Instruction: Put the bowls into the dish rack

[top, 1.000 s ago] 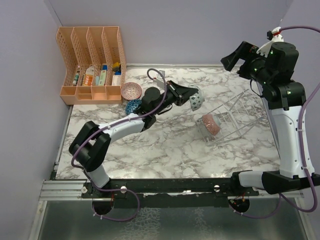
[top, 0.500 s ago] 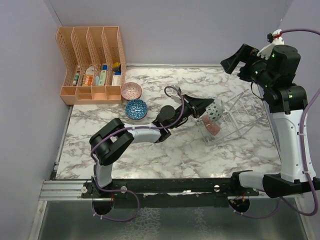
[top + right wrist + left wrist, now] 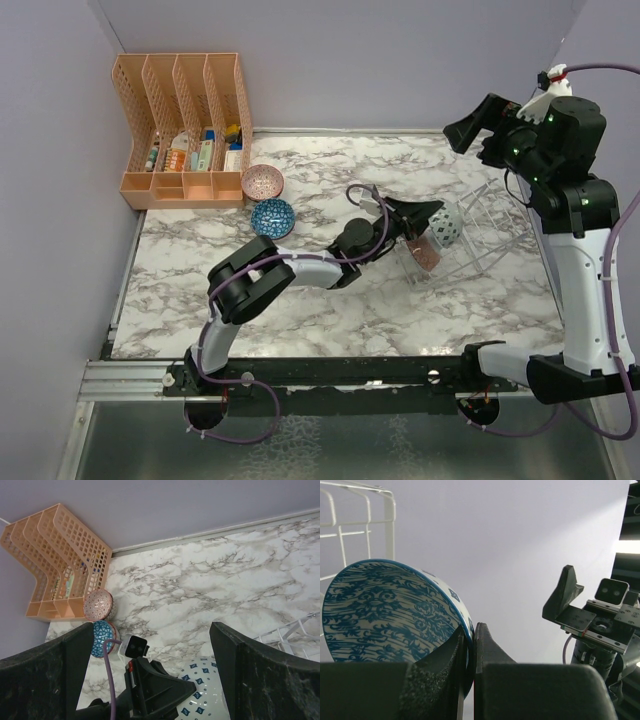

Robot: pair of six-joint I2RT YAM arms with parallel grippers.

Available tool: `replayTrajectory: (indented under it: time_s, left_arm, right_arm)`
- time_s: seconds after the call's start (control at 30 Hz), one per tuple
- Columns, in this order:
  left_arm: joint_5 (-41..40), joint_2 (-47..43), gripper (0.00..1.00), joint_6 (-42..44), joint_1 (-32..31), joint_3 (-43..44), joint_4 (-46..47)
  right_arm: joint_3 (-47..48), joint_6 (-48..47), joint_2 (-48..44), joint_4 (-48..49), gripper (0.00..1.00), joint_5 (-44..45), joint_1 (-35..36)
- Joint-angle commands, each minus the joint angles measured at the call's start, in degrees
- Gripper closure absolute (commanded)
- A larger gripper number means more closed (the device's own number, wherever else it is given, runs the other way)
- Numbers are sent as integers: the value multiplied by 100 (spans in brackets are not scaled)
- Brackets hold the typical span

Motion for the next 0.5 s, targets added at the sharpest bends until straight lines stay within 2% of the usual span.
replayTrajectory:
  time_s: [0.0, 0.47]
  left_arm:
    - [-321, 149, 100, -258, -110, 200, 479]
    - [-421, 472, 100, -310, -128, 362, 289]
  right_arm:
    - [-54, -158, -154, 100, 1, 72, -24]
    - [-114, -227, -164, 95, 1, -50, -21]
